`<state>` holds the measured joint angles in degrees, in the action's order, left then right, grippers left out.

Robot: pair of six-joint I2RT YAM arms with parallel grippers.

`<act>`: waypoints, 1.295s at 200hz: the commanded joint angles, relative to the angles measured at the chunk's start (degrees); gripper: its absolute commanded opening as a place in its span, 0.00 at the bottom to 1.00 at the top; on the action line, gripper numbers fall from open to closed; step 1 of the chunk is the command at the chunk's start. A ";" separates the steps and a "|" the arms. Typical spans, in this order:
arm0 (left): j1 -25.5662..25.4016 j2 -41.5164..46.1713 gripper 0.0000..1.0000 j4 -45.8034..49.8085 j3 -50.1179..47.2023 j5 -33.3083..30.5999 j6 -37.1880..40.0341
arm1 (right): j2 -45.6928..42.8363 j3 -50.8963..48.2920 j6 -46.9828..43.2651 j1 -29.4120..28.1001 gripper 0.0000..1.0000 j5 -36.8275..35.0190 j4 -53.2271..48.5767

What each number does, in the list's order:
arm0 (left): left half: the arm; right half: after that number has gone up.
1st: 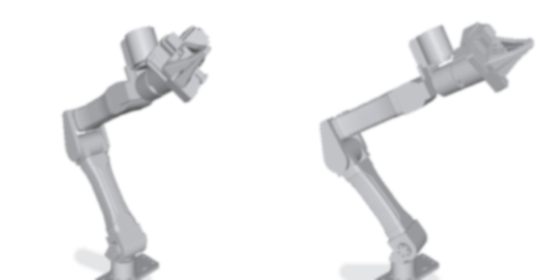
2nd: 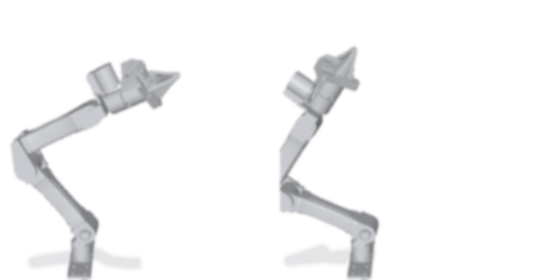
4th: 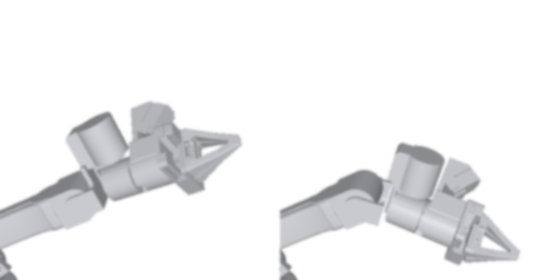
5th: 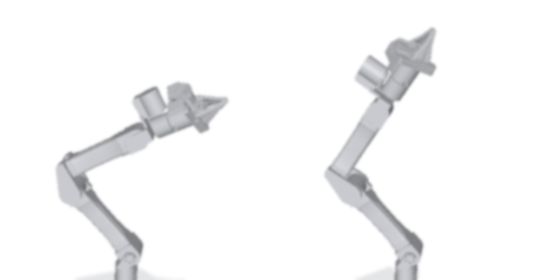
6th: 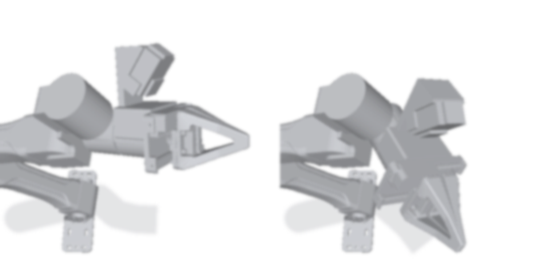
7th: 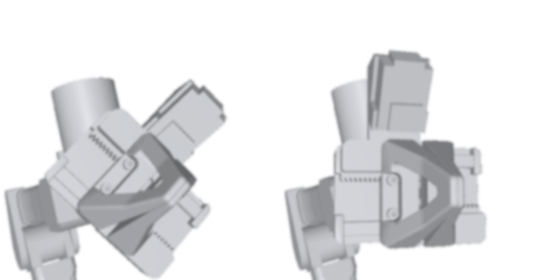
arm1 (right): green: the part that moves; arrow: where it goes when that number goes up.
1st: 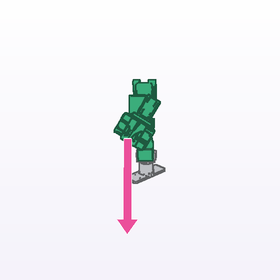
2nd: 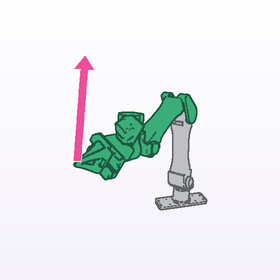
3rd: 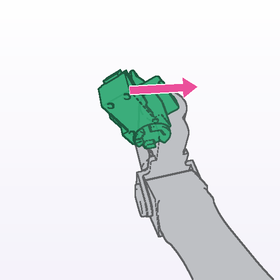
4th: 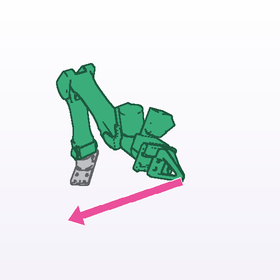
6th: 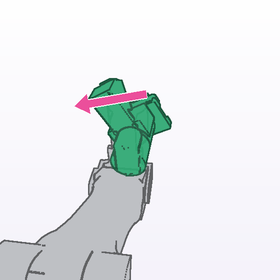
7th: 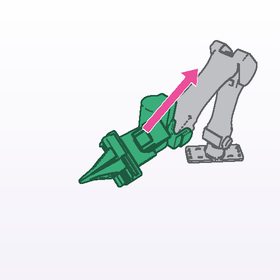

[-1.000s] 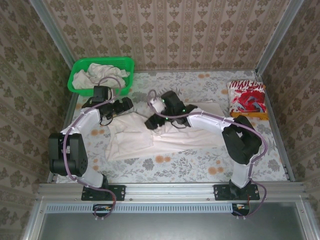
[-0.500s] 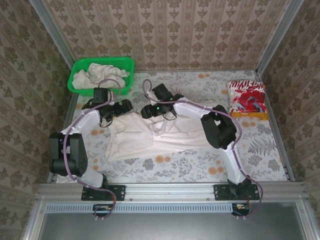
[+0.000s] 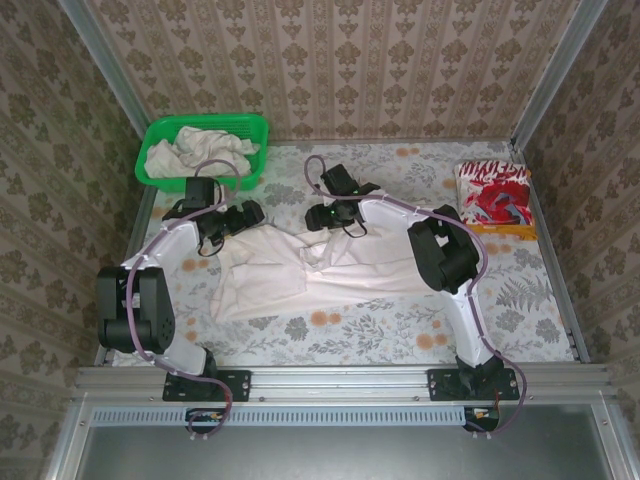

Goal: Fold and stack the t-shirts

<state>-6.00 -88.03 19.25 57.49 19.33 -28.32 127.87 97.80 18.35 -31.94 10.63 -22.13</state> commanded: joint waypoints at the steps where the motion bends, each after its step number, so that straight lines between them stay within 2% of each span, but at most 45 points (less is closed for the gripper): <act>1: 0.04 1.74 1.00 -0.01 -0.56 0.71 0.52 | 1.06 -0.37 -0.30 -0.23 0.56 0.22 -3.09; 12: 0.10 1.68 1.00 -0.06 -0.58 0.71 0.56 | 1.39 0.06 -0.48 -0.22 0.53 2.12 -3.43; 28: 0.06 1.59 1.00 -0.09 -0.50 0.86 0.62 | 1.67 0.59 -0.27 -0.26 0.38 3.87 -3.44; 57: 0.10 1.58 1.00 0.00 -0.14 0.98 0.66 | 1.93 2.38 -0.61 -0.05 0.00 4.58 -3.06; 89: 0.03 1.85 1.00 0.35 0.15 0.88 0.85 | 0.97 4.84 -1.70 0.48 0.00 4.01 -0.81; 138: 0.04 2.51 1.00 0.35 0.54 0.54 0.77 | -1.74 7.28 -3.27 0.86 0.00 1.26 10.15; 178: 0.06 2.67 1.00 0.35 0.85 0.38 1.03 | 0.53 11.73 -5.37 2.30 0.00 1.38 20.01; 200: 0.05 2.58 1.00 0.52 0.83 0.36 1.23 | 4.50 17.34 -6.42 3.41 0.00 4.56 21.88; 227: 0.05 2.24 1.00 0.52 1.01 0.71 1.23 | 12.21 30.55 -6.23 4.35 0.00 9.45 17.91; 236: 0.06 2.15 1.00 0.59 1.11 0.75 1.15 | 14.76 35.09 -6.29 4.43 0.04 10.24 16.20; 240: 0.11 2.16 1.00 0.64 1.14 0.76 1.18 | 15.85 37.16 -6.08 4.43 0.09 10.38 15.17; 246: 0.07 2.21 1.00 0.72 1.26 0.71 1.24 | 17.41 40.28 -5.75 4.43 0.19 10.10 13.32; 247: 0.09 2.19 1.00 0.72 1.24 0.71 1.24 | 17.94 41.11 -5.77 4.43 0.24 9.93 12.70; 249: 0.06 2.17 1.00 0.73 1.27 0.71 1.25 | 18.16 41.66 -5.73 4.43 0.25 9.89 12.40; 259: 0.05 2.23 1.00 0.95 1.36 0.71 1.31 | 19.49 44.98 -5.76 4.52 0.48 9.25 10.44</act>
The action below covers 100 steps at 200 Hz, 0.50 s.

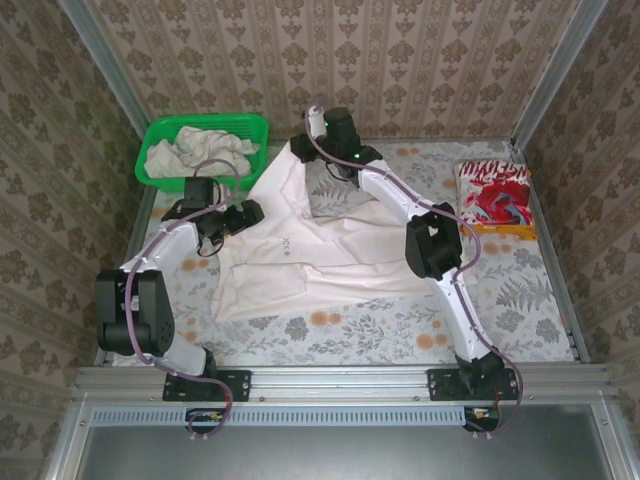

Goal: Fold and stack the t-shirts

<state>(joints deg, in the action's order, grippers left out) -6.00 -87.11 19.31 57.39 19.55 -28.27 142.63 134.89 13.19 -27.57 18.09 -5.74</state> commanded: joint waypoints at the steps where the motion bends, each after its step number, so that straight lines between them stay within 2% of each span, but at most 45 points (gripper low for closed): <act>1: 0.04 1.32 1.00 0.85 1.48 0.49 1.28 | 4.84 8.00 -0.52 0.15 0.50 1.65 -6.08; 14: 0.03 1.27 1.00 1.03 1.56 0.42 1.29 | 4.23 8.29 -0.32 0.24 0.69 0.03 -6.70; 22: 0.05 1.26 1.00 1.06 1.61 0.48 1.15 | 3.18 7.27 -0.61 0.39 0.74 -0.41 -7.00; 48: -0.54 0.65 1.00 0.73 2.06 0.67 0.54 | -3.35 -2.14 -2.66 0.50 0.76 -0.99 -5.24; 81: -1.59 -1.98 1.00 -0.60 3.55 0.11 -1.95 | -14.52 -25.35 -4.31 0.80 0.76 -2.12 2.88; 100: -2.76 -5.37 0.96 -0.93 6.41 -1.60 -2.74 | -19.85 -37.16 -2.80 1.69 0.75 -3.11 7.11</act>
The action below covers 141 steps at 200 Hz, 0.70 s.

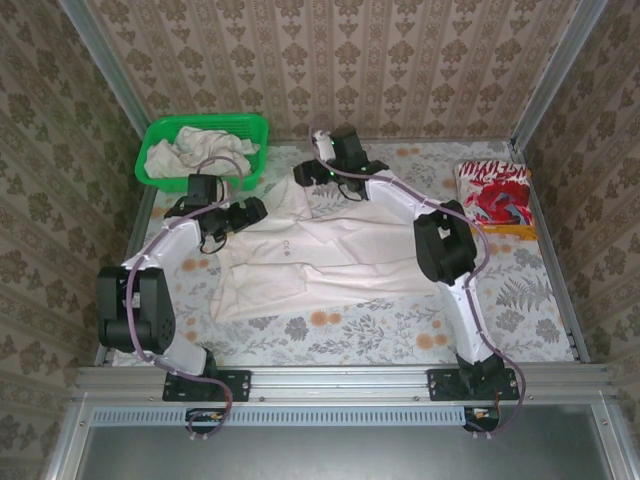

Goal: Fold and stack the t-shirts

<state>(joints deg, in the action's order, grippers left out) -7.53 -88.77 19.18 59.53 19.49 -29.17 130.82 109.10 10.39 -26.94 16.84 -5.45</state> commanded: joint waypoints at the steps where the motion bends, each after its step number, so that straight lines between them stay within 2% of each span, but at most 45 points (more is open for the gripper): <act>1: -1.33 -3.96 0.95 -0.80 4.54 -1.63 -1.81 | -8.27 -11.89 0.08 1.12 0.75 -1.88 6.98; 15: -2.34 -7.32 0.91 0.58 8.67 -2.95 0.55 | -11.40 -18.10 0.58 1.78 0.73 -1.73 7.39; 43: -4.39 -15.25 0.84 6.92 19.03 -9.87 7.61 | -15.74 -26.54 0.86 1.92 0.69 -1.27 5.60; 79: -5.28 -23.13 0.75 9.99 27.76 -9.70 9.79 | -18.99 -33.28 3.86 -0.79 0.65 1.86 5.45; 105: -5.99 -25.63 0.74 9.75 29.84 -8.35 9.04 | -18.36 -35.15 5.82 -3.25 0.62 -1.78 2.89; 141: -6.79 -25.79 0.78 9.47 29.59 -7.71 8.40 | -15.78 -36.70 13.68 -0.70 0.59 -5.24 -3.85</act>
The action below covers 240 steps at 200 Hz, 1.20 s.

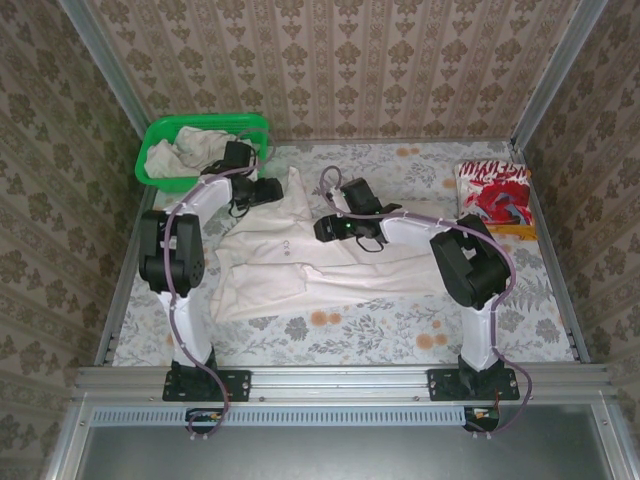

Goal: Fold and stack the t-shirts

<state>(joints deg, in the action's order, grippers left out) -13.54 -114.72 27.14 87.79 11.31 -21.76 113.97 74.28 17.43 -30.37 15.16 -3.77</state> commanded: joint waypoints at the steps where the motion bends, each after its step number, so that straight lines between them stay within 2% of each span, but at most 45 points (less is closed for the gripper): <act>1: -0.78 0.13 0.78 1.52 1.25 0.47 1.00 | 1.12 -2.04 6.78 2.79 0.59 -3.56 -5.63; 71: -1.55 -0.24 0.86 0.49 1.82 0.46 5.95 | -2.79 -11.13 11.03 9.47 0.54 -2.41 -11.11; 91: -2.04 -1.40 0.90 -0.04 3.13 -0.08 8.68 | -5.18 -14.18 11.39 11.51 0.54 -2.42 -11.66; 125: -4.17 -3.86 0.90 -0.38 6.20 -2.86 16.02 | -8.83 -17.70 10.26 14.48 0.54 -0.94 -11.34; 157: -5.72 -10.22 0.79 5.94 16.11 -2.64 21.69 | -12.41 -18.14 8.08 14.71 0.55 2.56 -9.69; 178: -6.68 -13.20 0.76 7.90 20.76 2.25 28.48 | -14.48 -17.77 8.05 14.69 0.56 3.82 -9.02; 189: -7.19 -14.83 0.69 8.58 23.13 3.33 31.40 | -15.39 -17.60 8.05 14.72 0.56 4.36 -8.61; 193: -7.26 -15.65 0.64 9.20 24.22 3.74 32.46 | -15.83 -17.54 8.04 14.69 0.56 4.60 -8.50; 213: -7.24 -20.74 0.54 14.94 32.35 4.23 35.24 | -17.31 -17.17 7.90 14.68 0.56 5.65 -8.50; 240: -7.35 -28.31 0.54 23.51 44.98 3.26 38.11 | -19.00 -17.14 7.47 14.64 0.57 5.67 -8.60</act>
<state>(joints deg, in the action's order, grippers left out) -20.93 -134.87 40.60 118.96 13.67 9.32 98.50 56.88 26.11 -15.88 18.90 -11.07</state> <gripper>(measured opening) 0.551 0.565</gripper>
